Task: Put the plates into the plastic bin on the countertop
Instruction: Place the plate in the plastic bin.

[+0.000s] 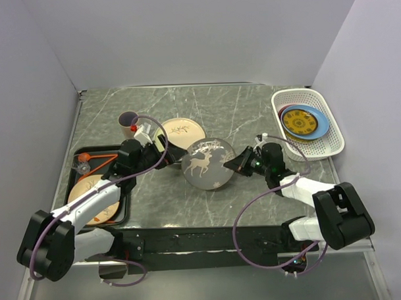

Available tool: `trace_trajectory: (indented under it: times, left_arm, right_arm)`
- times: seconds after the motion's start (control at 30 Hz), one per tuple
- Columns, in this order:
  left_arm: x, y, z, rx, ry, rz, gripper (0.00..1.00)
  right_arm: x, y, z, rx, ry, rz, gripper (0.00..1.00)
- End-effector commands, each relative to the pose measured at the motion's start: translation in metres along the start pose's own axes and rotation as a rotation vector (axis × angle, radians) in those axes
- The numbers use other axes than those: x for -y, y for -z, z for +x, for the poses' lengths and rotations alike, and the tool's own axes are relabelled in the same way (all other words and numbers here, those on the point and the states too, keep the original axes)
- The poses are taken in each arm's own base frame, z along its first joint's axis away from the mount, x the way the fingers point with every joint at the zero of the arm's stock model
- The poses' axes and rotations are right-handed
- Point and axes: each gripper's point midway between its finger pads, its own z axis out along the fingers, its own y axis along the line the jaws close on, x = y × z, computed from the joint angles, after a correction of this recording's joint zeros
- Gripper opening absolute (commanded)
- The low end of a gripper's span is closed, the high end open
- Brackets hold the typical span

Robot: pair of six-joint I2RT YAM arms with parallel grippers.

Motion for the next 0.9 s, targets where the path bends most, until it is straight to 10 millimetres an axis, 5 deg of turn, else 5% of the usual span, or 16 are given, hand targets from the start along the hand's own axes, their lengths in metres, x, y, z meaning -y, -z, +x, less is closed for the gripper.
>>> trace_trajectory:
  times: [0.0, 0.57, 0.87]
  left_arm:
    - [0.01, 0.008, -0.006, 0.035, -0.049, 0.038, 0.99]
    - [-0.004, 0.012, 0.009, 0.018, -0.032, 0.015, 0.99]
    - [0.003, 0.019, 0.004, 0.028, -0.044, 0.019, 0.99]
  right_arm:
    - [-0.042, 0.02, -0.047, 0.134, 0.079, -0.142, 0.0]
    - [-0.016, 0.081, -0.11, 0.291, 0.067, -0.111, 0.0]
    - [-0.012, 0.089, -0.136, 0.321, 0.04, -0.125, 0.0]
